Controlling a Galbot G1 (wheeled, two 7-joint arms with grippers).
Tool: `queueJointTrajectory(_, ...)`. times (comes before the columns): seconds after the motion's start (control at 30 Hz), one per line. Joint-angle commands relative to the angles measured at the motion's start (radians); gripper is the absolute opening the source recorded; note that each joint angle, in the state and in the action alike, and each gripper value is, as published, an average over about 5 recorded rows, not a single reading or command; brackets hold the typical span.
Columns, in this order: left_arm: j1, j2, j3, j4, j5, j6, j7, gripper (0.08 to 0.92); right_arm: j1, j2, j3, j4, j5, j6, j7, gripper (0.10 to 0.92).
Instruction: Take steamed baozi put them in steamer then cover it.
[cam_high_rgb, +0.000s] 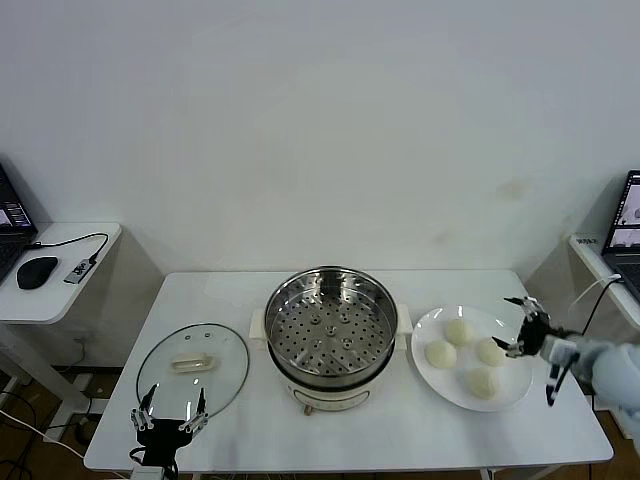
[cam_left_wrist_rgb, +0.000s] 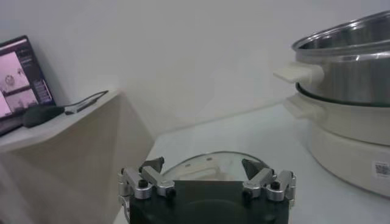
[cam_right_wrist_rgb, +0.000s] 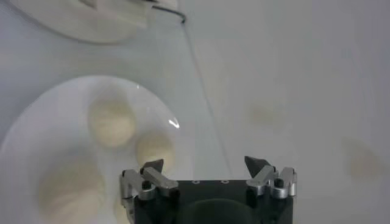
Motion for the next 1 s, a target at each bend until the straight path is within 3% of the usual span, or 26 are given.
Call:
queueJointTrajectory(0.03,-0.001,0.008,-0.014,-0.002,0.025,0.009,-0.003,0.823,0.58,-0.062,-0.554,-0.254,0.004,-0.003,-0.244,0.823)
queueJointTrajectory(0.37,0.005,0.011,-0.025,-0.006,0.022,0.011,0.001,0.823,0.801,0.115,-0.854,-0.434,0.045,0.044,-0.289,0.823)
queueJointTrajectory(0.63,0.004,0.003,-0.035,-0.014,0.015,0.015,0.001,0.823,0.788,0.246,-0.892,-0.552,0.004,0.054,-0.287,0.823)
queueJointTrajectory(1.0,0.001,0.007,-0.045,-0.006,0.014,0.014,0.001,0.823,0.745,0.302,-0.877,-0.62,-0.061,0.064,-0.26,0.823)
